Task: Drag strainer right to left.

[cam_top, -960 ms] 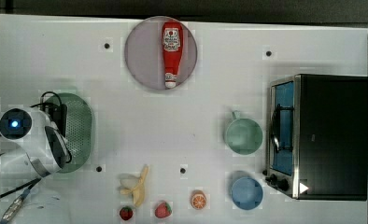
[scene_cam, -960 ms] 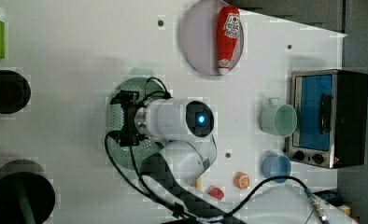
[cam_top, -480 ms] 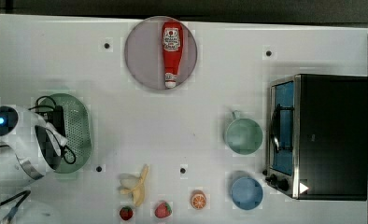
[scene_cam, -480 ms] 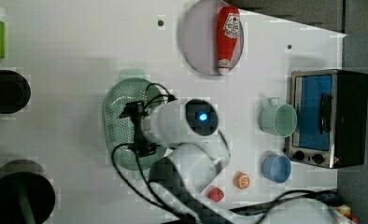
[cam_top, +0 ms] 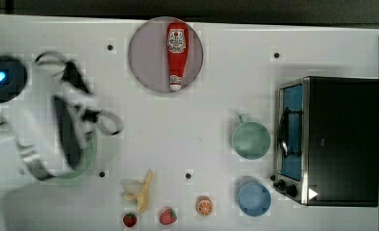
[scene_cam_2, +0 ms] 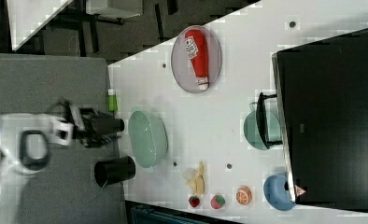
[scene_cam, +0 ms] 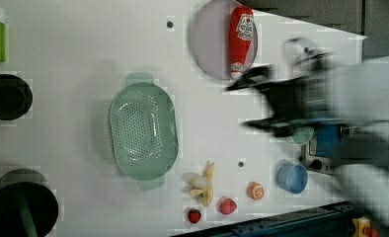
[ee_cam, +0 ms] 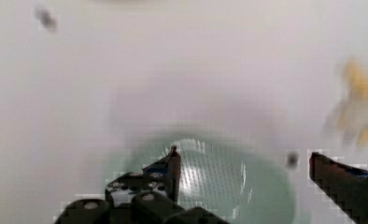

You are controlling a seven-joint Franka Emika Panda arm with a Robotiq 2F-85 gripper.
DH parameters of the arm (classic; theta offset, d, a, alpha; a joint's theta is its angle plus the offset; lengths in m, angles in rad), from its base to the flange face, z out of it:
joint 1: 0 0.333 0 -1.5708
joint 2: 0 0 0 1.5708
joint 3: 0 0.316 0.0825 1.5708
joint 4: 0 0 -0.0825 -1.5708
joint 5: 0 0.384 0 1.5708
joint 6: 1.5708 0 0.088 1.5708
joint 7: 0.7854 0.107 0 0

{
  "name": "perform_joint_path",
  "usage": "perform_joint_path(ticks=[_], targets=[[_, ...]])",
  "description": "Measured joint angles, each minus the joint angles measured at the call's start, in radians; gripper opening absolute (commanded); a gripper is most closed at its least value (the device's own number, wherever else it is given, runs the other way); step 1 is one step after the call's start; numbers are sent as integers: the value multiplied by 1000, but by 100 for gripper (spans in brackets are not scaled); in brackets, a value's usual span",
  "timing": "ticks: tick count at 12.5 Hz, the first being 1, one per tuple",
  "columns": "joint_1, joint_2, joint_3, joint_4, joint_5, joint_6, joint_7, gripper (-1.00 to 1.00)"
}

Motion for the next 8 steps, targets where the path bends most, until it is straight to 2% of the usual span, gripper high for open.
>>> perform_joint_path(ticks=[5, 6, 8], targets=[[-109, -361, -323, 104, -242, -253, -359, 100], [-129, -415, -385, 99, -269, -274, -402, 100], [-202, -451, -468, 98, -250, -304, -462, 100]])
